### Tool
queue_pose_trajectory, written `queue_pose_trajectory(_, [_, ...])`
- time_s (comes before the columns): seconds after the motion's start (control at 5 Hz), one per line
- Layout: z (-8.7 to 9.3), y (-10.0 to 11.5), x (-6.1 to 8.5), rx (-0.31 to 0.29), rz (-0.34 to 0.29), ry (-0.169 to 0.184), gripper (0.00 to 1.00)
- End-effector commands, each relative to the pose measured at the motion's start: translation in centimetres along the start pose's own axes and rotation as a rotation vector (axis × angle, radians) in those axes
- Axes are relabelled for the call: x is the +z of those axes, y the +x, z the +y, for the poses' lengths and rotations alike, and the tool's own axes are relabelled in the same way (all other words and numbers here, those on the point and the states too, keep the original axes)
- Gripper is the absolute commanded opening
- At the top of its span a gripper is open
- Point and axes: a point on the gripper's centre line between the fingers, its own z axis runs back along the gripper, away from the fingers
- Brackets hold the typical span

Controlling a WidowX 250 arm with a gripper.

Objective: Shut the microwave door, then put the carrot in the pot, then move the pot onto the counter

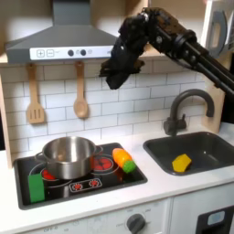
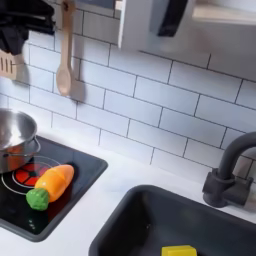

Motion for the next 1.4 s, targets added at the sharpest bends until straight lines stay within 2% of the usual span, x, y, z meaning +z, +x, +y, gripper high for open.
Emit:
queue_pose_trajectory(0.0, [0.7,1.0,-0.1,-0.004,-0.029,0.010,0.00])
queue_pose_trajectory(0.4, [1.1,1.7,-0.2,-0.024,-0.069,0.016,0.00])
queue_pose_trajectory(0.6, [1.0,1.3,-0.1,-0.032,-0.064,0.017,0.00])
queue_pose_trajectory(1.2, [1.2,2.3,-0.1,-0.061,-0.099,0.015,0.00])
